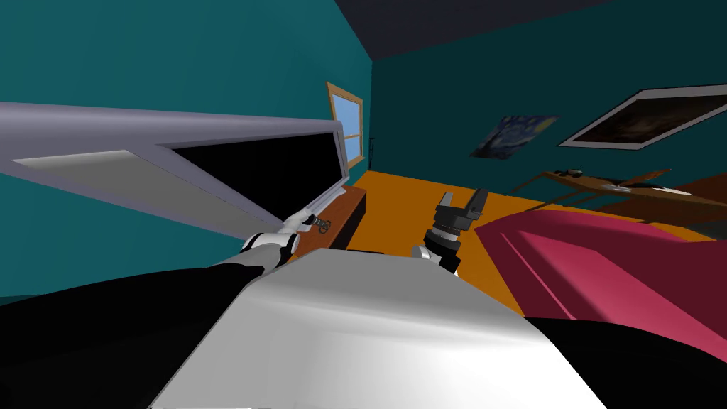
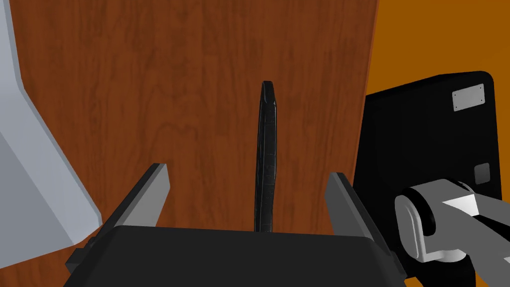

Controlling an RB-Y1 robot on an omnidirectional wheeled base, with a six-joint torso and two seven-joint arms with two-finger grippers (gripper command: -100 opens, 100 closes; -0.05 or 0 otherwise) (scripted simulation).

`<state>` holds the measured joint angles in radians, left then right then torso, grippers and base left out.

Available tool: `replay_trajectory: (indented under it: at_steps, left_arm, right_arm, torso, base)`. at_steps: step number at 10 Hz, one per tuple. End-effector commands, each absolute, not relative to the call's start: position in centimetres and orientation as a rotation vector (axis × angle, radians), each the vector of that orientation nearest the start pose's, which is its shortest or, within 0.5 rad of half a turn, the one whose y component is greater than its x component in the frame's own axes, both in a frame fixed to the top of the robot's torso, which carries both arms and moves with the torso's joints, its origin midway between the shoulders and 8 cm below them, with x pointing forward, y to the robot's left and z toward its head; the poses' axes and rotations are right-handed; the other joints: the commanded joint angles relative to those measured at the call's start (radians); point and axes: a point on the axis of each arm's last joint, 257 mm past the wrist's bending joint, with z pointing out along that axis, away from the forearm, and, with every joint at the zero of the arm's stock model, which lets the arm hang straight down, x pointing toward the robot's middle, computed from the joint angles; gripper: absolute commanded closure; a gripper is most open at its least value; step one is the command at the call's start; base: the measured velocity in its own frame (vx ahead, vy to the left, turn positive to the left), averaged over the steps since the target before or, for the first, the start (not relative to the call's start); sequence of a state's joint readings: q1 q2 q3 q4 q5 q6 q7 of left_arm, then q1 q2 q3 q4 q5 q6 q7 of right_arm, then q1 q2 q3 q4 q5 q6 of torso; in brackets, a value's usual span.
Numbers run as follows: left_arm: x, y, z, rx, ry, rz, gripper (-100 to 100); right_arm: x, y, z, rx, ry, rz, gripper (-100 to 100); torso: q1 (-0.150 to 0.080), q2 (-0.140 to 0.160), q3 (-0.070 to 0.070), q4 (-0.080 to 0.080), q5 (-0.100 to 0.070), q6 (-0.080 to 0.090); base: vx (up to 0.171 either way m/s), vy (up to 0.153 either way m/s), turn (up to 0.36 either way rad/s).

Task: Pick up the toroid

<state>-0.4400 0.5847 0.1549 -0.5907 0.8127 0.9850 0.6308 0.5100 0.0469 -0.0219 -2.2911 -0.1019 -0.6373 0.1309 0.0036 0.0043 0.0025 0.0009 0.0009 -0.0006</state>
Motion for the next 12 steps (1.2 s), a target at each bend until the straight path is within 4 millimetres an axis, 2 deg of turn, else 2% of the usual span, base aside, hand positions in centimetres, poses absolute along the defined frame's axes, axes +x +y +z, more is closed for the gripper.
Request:
replay_trajectory:
  at_steps: [1,2,4,5,9,10,12]
  left_arm:
    - [41.9,47.2,-46.9,-3.106,0.393,-0.558,-100]
    - [41.2,47.3,-47.4,-3.118,0.378,-0.535,-100]
    - [41.6,49.4,-47.1,-3.103,0.222,-0.575,-100]
    - [40.4,49.4,-47.9,-3.122,0.196,-0.536,-100]
    - [40.3,49.4,-48.0,-3.122,0.196,-0.533,-100]
    - [40.3,49.4,-48.0,-3.123,0.195,-0.533,100]
    - [40.3,49.5,-47.9,-3.120,0.195,-0.534,100]
  right_arm:
    - [31.0,-30.2,5.0,0.598,0.440,1.233,0]
    - [31.0,-30.2,5.0,0.598,0.440,1.233,0]
    - [31.0,-30.2,5.0,0.598,0.440,1.233,0]
    - [31.0,-30.2,5.0,0.598,0.440,1.233,0]
    - [31.0,-30.2,5.0,0.598,0.440,1.232,0]
    - [31.0,-30.2,5.0,0.598,0.440,1.232,0]
    - [31.0,-30.2,5.0,0.598,0.440,1.232,0]
  torso:
    - [0.000,0.000,0.000,0.000,0.000,0.000]
    - [0.001,0.003,0.002,0.001,0.000,0.000]
    - [0.001,0.005,0.003,0.001,0.000,-0.001]
    - [0.003,0.008,0.004,0.002,0.000,-0.001]
    - [0.000,-0.007,-0.004,-0.001,0.000,-0.002]
    - [0.000,-0.007,-0.004,-0.001,0.000,-0.002]
    - [0.000,-0.007,-0.004,-0.002,0.001,-0.001]
  base:
    - [-0.161,0.046,-0.458]
    - [-0.148,0.041,-0.379]
    - [-0.197,0.053,-0.407]
    - [-0.164,0.043,-0.338]
    - [0.000,-0.007,-0.013]
    - [0.000,0.000,0.000]
    - [0.000,-0.002,-0.005]
